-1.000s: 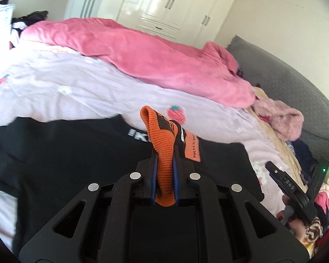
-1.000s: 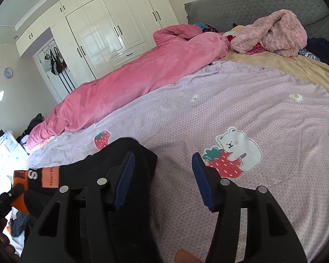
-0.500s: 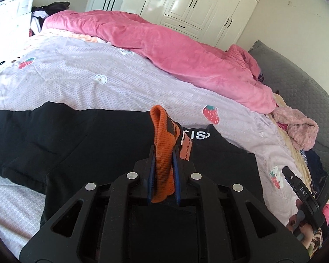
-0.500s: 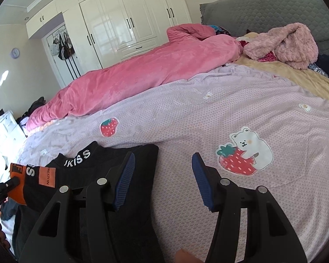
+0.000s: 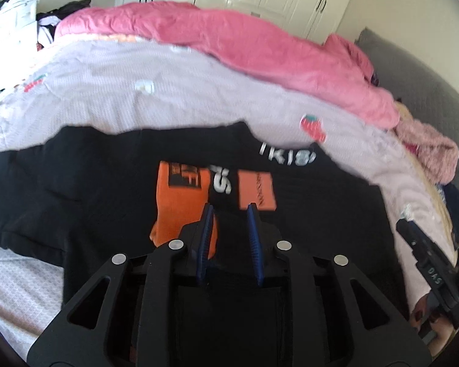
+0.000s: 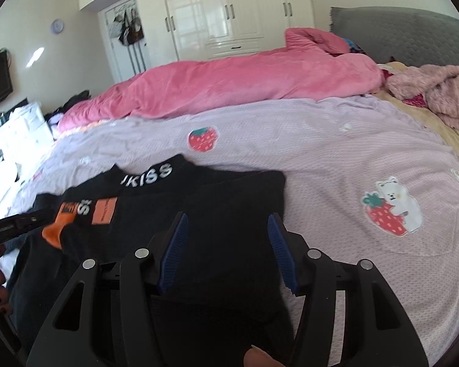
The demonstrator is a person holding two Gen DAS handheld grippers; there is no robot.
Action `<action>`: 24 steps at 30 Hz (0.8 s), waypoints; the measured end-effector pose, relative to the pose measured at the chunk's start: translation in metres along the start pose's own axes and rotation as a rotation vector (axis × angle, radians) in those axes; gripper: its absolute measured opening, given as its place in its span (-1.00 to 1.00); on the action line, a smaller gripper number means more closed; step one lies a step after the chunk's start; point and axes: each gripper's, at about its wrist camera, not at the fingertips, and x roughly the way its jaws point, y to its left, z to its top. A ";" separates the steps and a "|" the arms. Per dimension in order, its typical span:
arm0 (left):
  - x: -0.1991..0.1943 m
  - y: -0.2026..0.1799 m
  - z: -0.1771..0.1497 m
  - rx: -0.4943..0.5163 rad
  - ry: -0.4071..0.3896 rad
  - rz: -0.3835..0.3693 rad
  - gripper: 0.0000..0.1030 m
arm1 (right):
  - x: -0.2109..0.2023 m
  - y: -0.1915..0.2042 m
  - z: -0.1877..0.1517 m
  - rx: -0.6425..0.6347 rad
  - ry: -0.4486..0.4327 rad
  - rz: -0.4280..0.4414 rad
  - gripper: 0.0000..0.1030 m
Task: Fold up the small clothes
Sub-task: 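Lower the sock flat onto the shirt and open the left tool, then move the left tool to the second black sock beside the shirt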
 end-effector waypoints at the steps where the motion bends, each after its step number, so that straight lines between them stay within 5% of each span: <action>1: 0.008 0.002 -0.004 -0.003 0.028 0.018 -0.70 | 0.002 0.003 -0.001 -0.013 0.008 -0.001 0.03; 8: 0.022 0.023 -0.018 -0.041 0.058 -0.007 -0.69 | 0.037 -0.005 -0.016 -0.016 0.197 -0.067 0.03; 13: 0.013 0.023 -0.019 -0.031 0.043 -0.006 -0.67 | 0.031 0.002 -0.017 -0.043 0.175 -0.067 0.04; 24: -0.025 0.027 -0.022 0.026 -0.008 0.018 0.27 | -0.010 0.031 -0.017 -0.076 0.064 0.038 0.43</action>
